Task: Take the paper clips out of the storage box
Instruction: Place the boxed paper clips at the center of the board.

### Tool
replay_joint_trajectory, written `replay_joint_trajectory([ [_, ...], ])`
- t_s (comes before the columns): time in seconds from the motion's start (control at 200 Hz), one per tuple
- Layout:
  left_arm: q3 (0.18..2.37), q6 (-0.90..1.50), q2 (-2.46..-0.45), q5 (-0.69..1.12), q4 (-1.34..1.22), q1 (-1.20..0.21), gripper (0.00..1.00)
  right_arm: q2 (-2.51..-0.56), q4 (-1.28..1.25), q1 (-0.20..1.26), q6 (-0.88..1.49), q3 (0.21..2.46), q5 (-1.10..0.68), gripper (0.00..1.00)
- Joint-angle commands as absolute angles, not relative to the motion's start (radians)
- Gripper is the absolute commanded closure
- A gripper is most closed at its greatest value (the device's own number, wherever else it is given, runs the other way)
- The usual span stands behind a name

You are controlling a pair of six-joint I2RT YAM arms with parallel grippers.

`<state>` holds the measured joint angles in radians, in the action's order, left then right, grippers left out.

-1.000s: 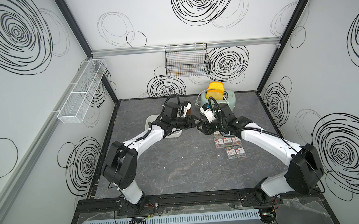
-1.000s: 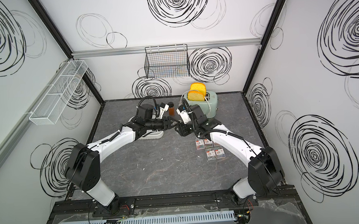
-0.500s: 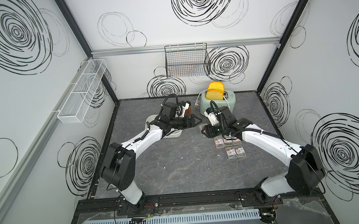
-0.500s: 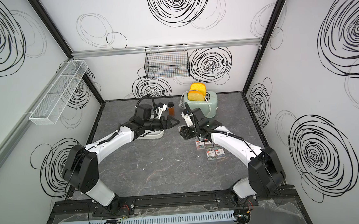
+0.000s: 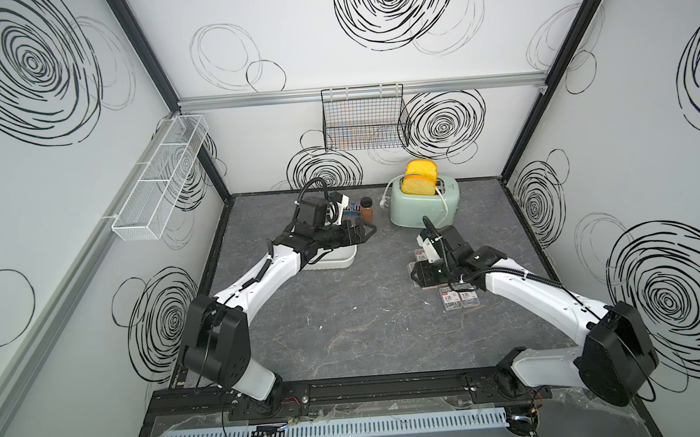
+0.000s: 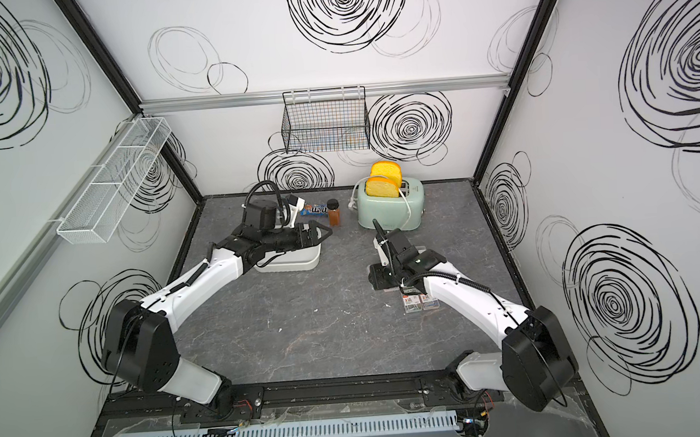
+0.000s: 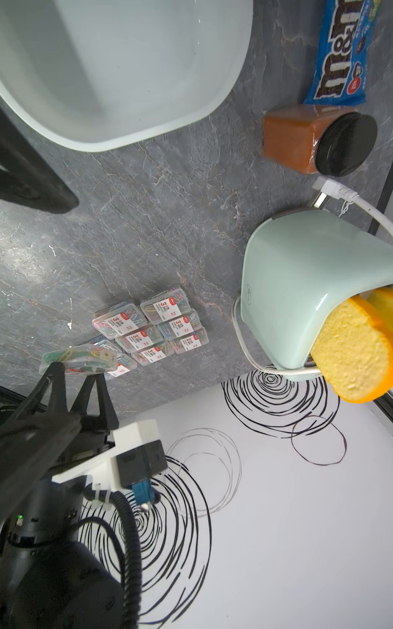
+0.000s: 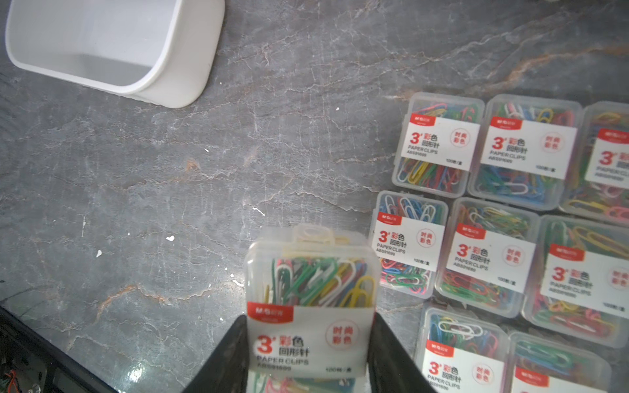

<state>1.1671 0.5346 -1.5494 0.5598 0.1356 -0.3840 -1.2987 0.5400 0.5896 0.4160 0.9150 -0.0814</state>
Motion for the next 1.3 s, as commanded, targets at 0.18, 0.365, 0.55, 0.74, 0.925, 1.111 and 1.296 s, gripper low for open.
replay_joint_trajectory([
  [0.18,1.15,0.497,-1.516,0.541,0.157,-0.369,0.03,-1.27,0.578,0.591,0.475,0.882,-0.034,0.66],
  [0.365,1.14,0.495,-1.512,0.555,0.155,-0.37,0.03,-1.271,0.581,0.607,0.498,0.858,-0.02,0.66],
  [0.55,1.133,0.498,-1.516,0.57,0.152,-0.371,0.03,-1.271,0.602,0.638,0.538,0.83,-0.005,0.67],
  [0.74,1.132,0.497,-1.525,0.579,0.146,-0.375,0.03,-1.289,0.598,0.669,0.571,0.781,0.04,0.67],
  [0.925,1.132,0.497,-1.526,0.58,0.146,-0.375,0.02,-1.301,0.592,0.672,0.591,0.756,0.089,0.67],
  [1.111,1.124,0.499,-1.525,0.583,0.141,-0.376,0.01,-1.333,0.585,0.674,0.589,0.751,0.112,0.65],
  [1.296,1.118,0.502,-1.519,0.583,0.14,-0.376,0.0,-1.336,0.581,0.675,0.591,0.739,0.134,0.65],
])
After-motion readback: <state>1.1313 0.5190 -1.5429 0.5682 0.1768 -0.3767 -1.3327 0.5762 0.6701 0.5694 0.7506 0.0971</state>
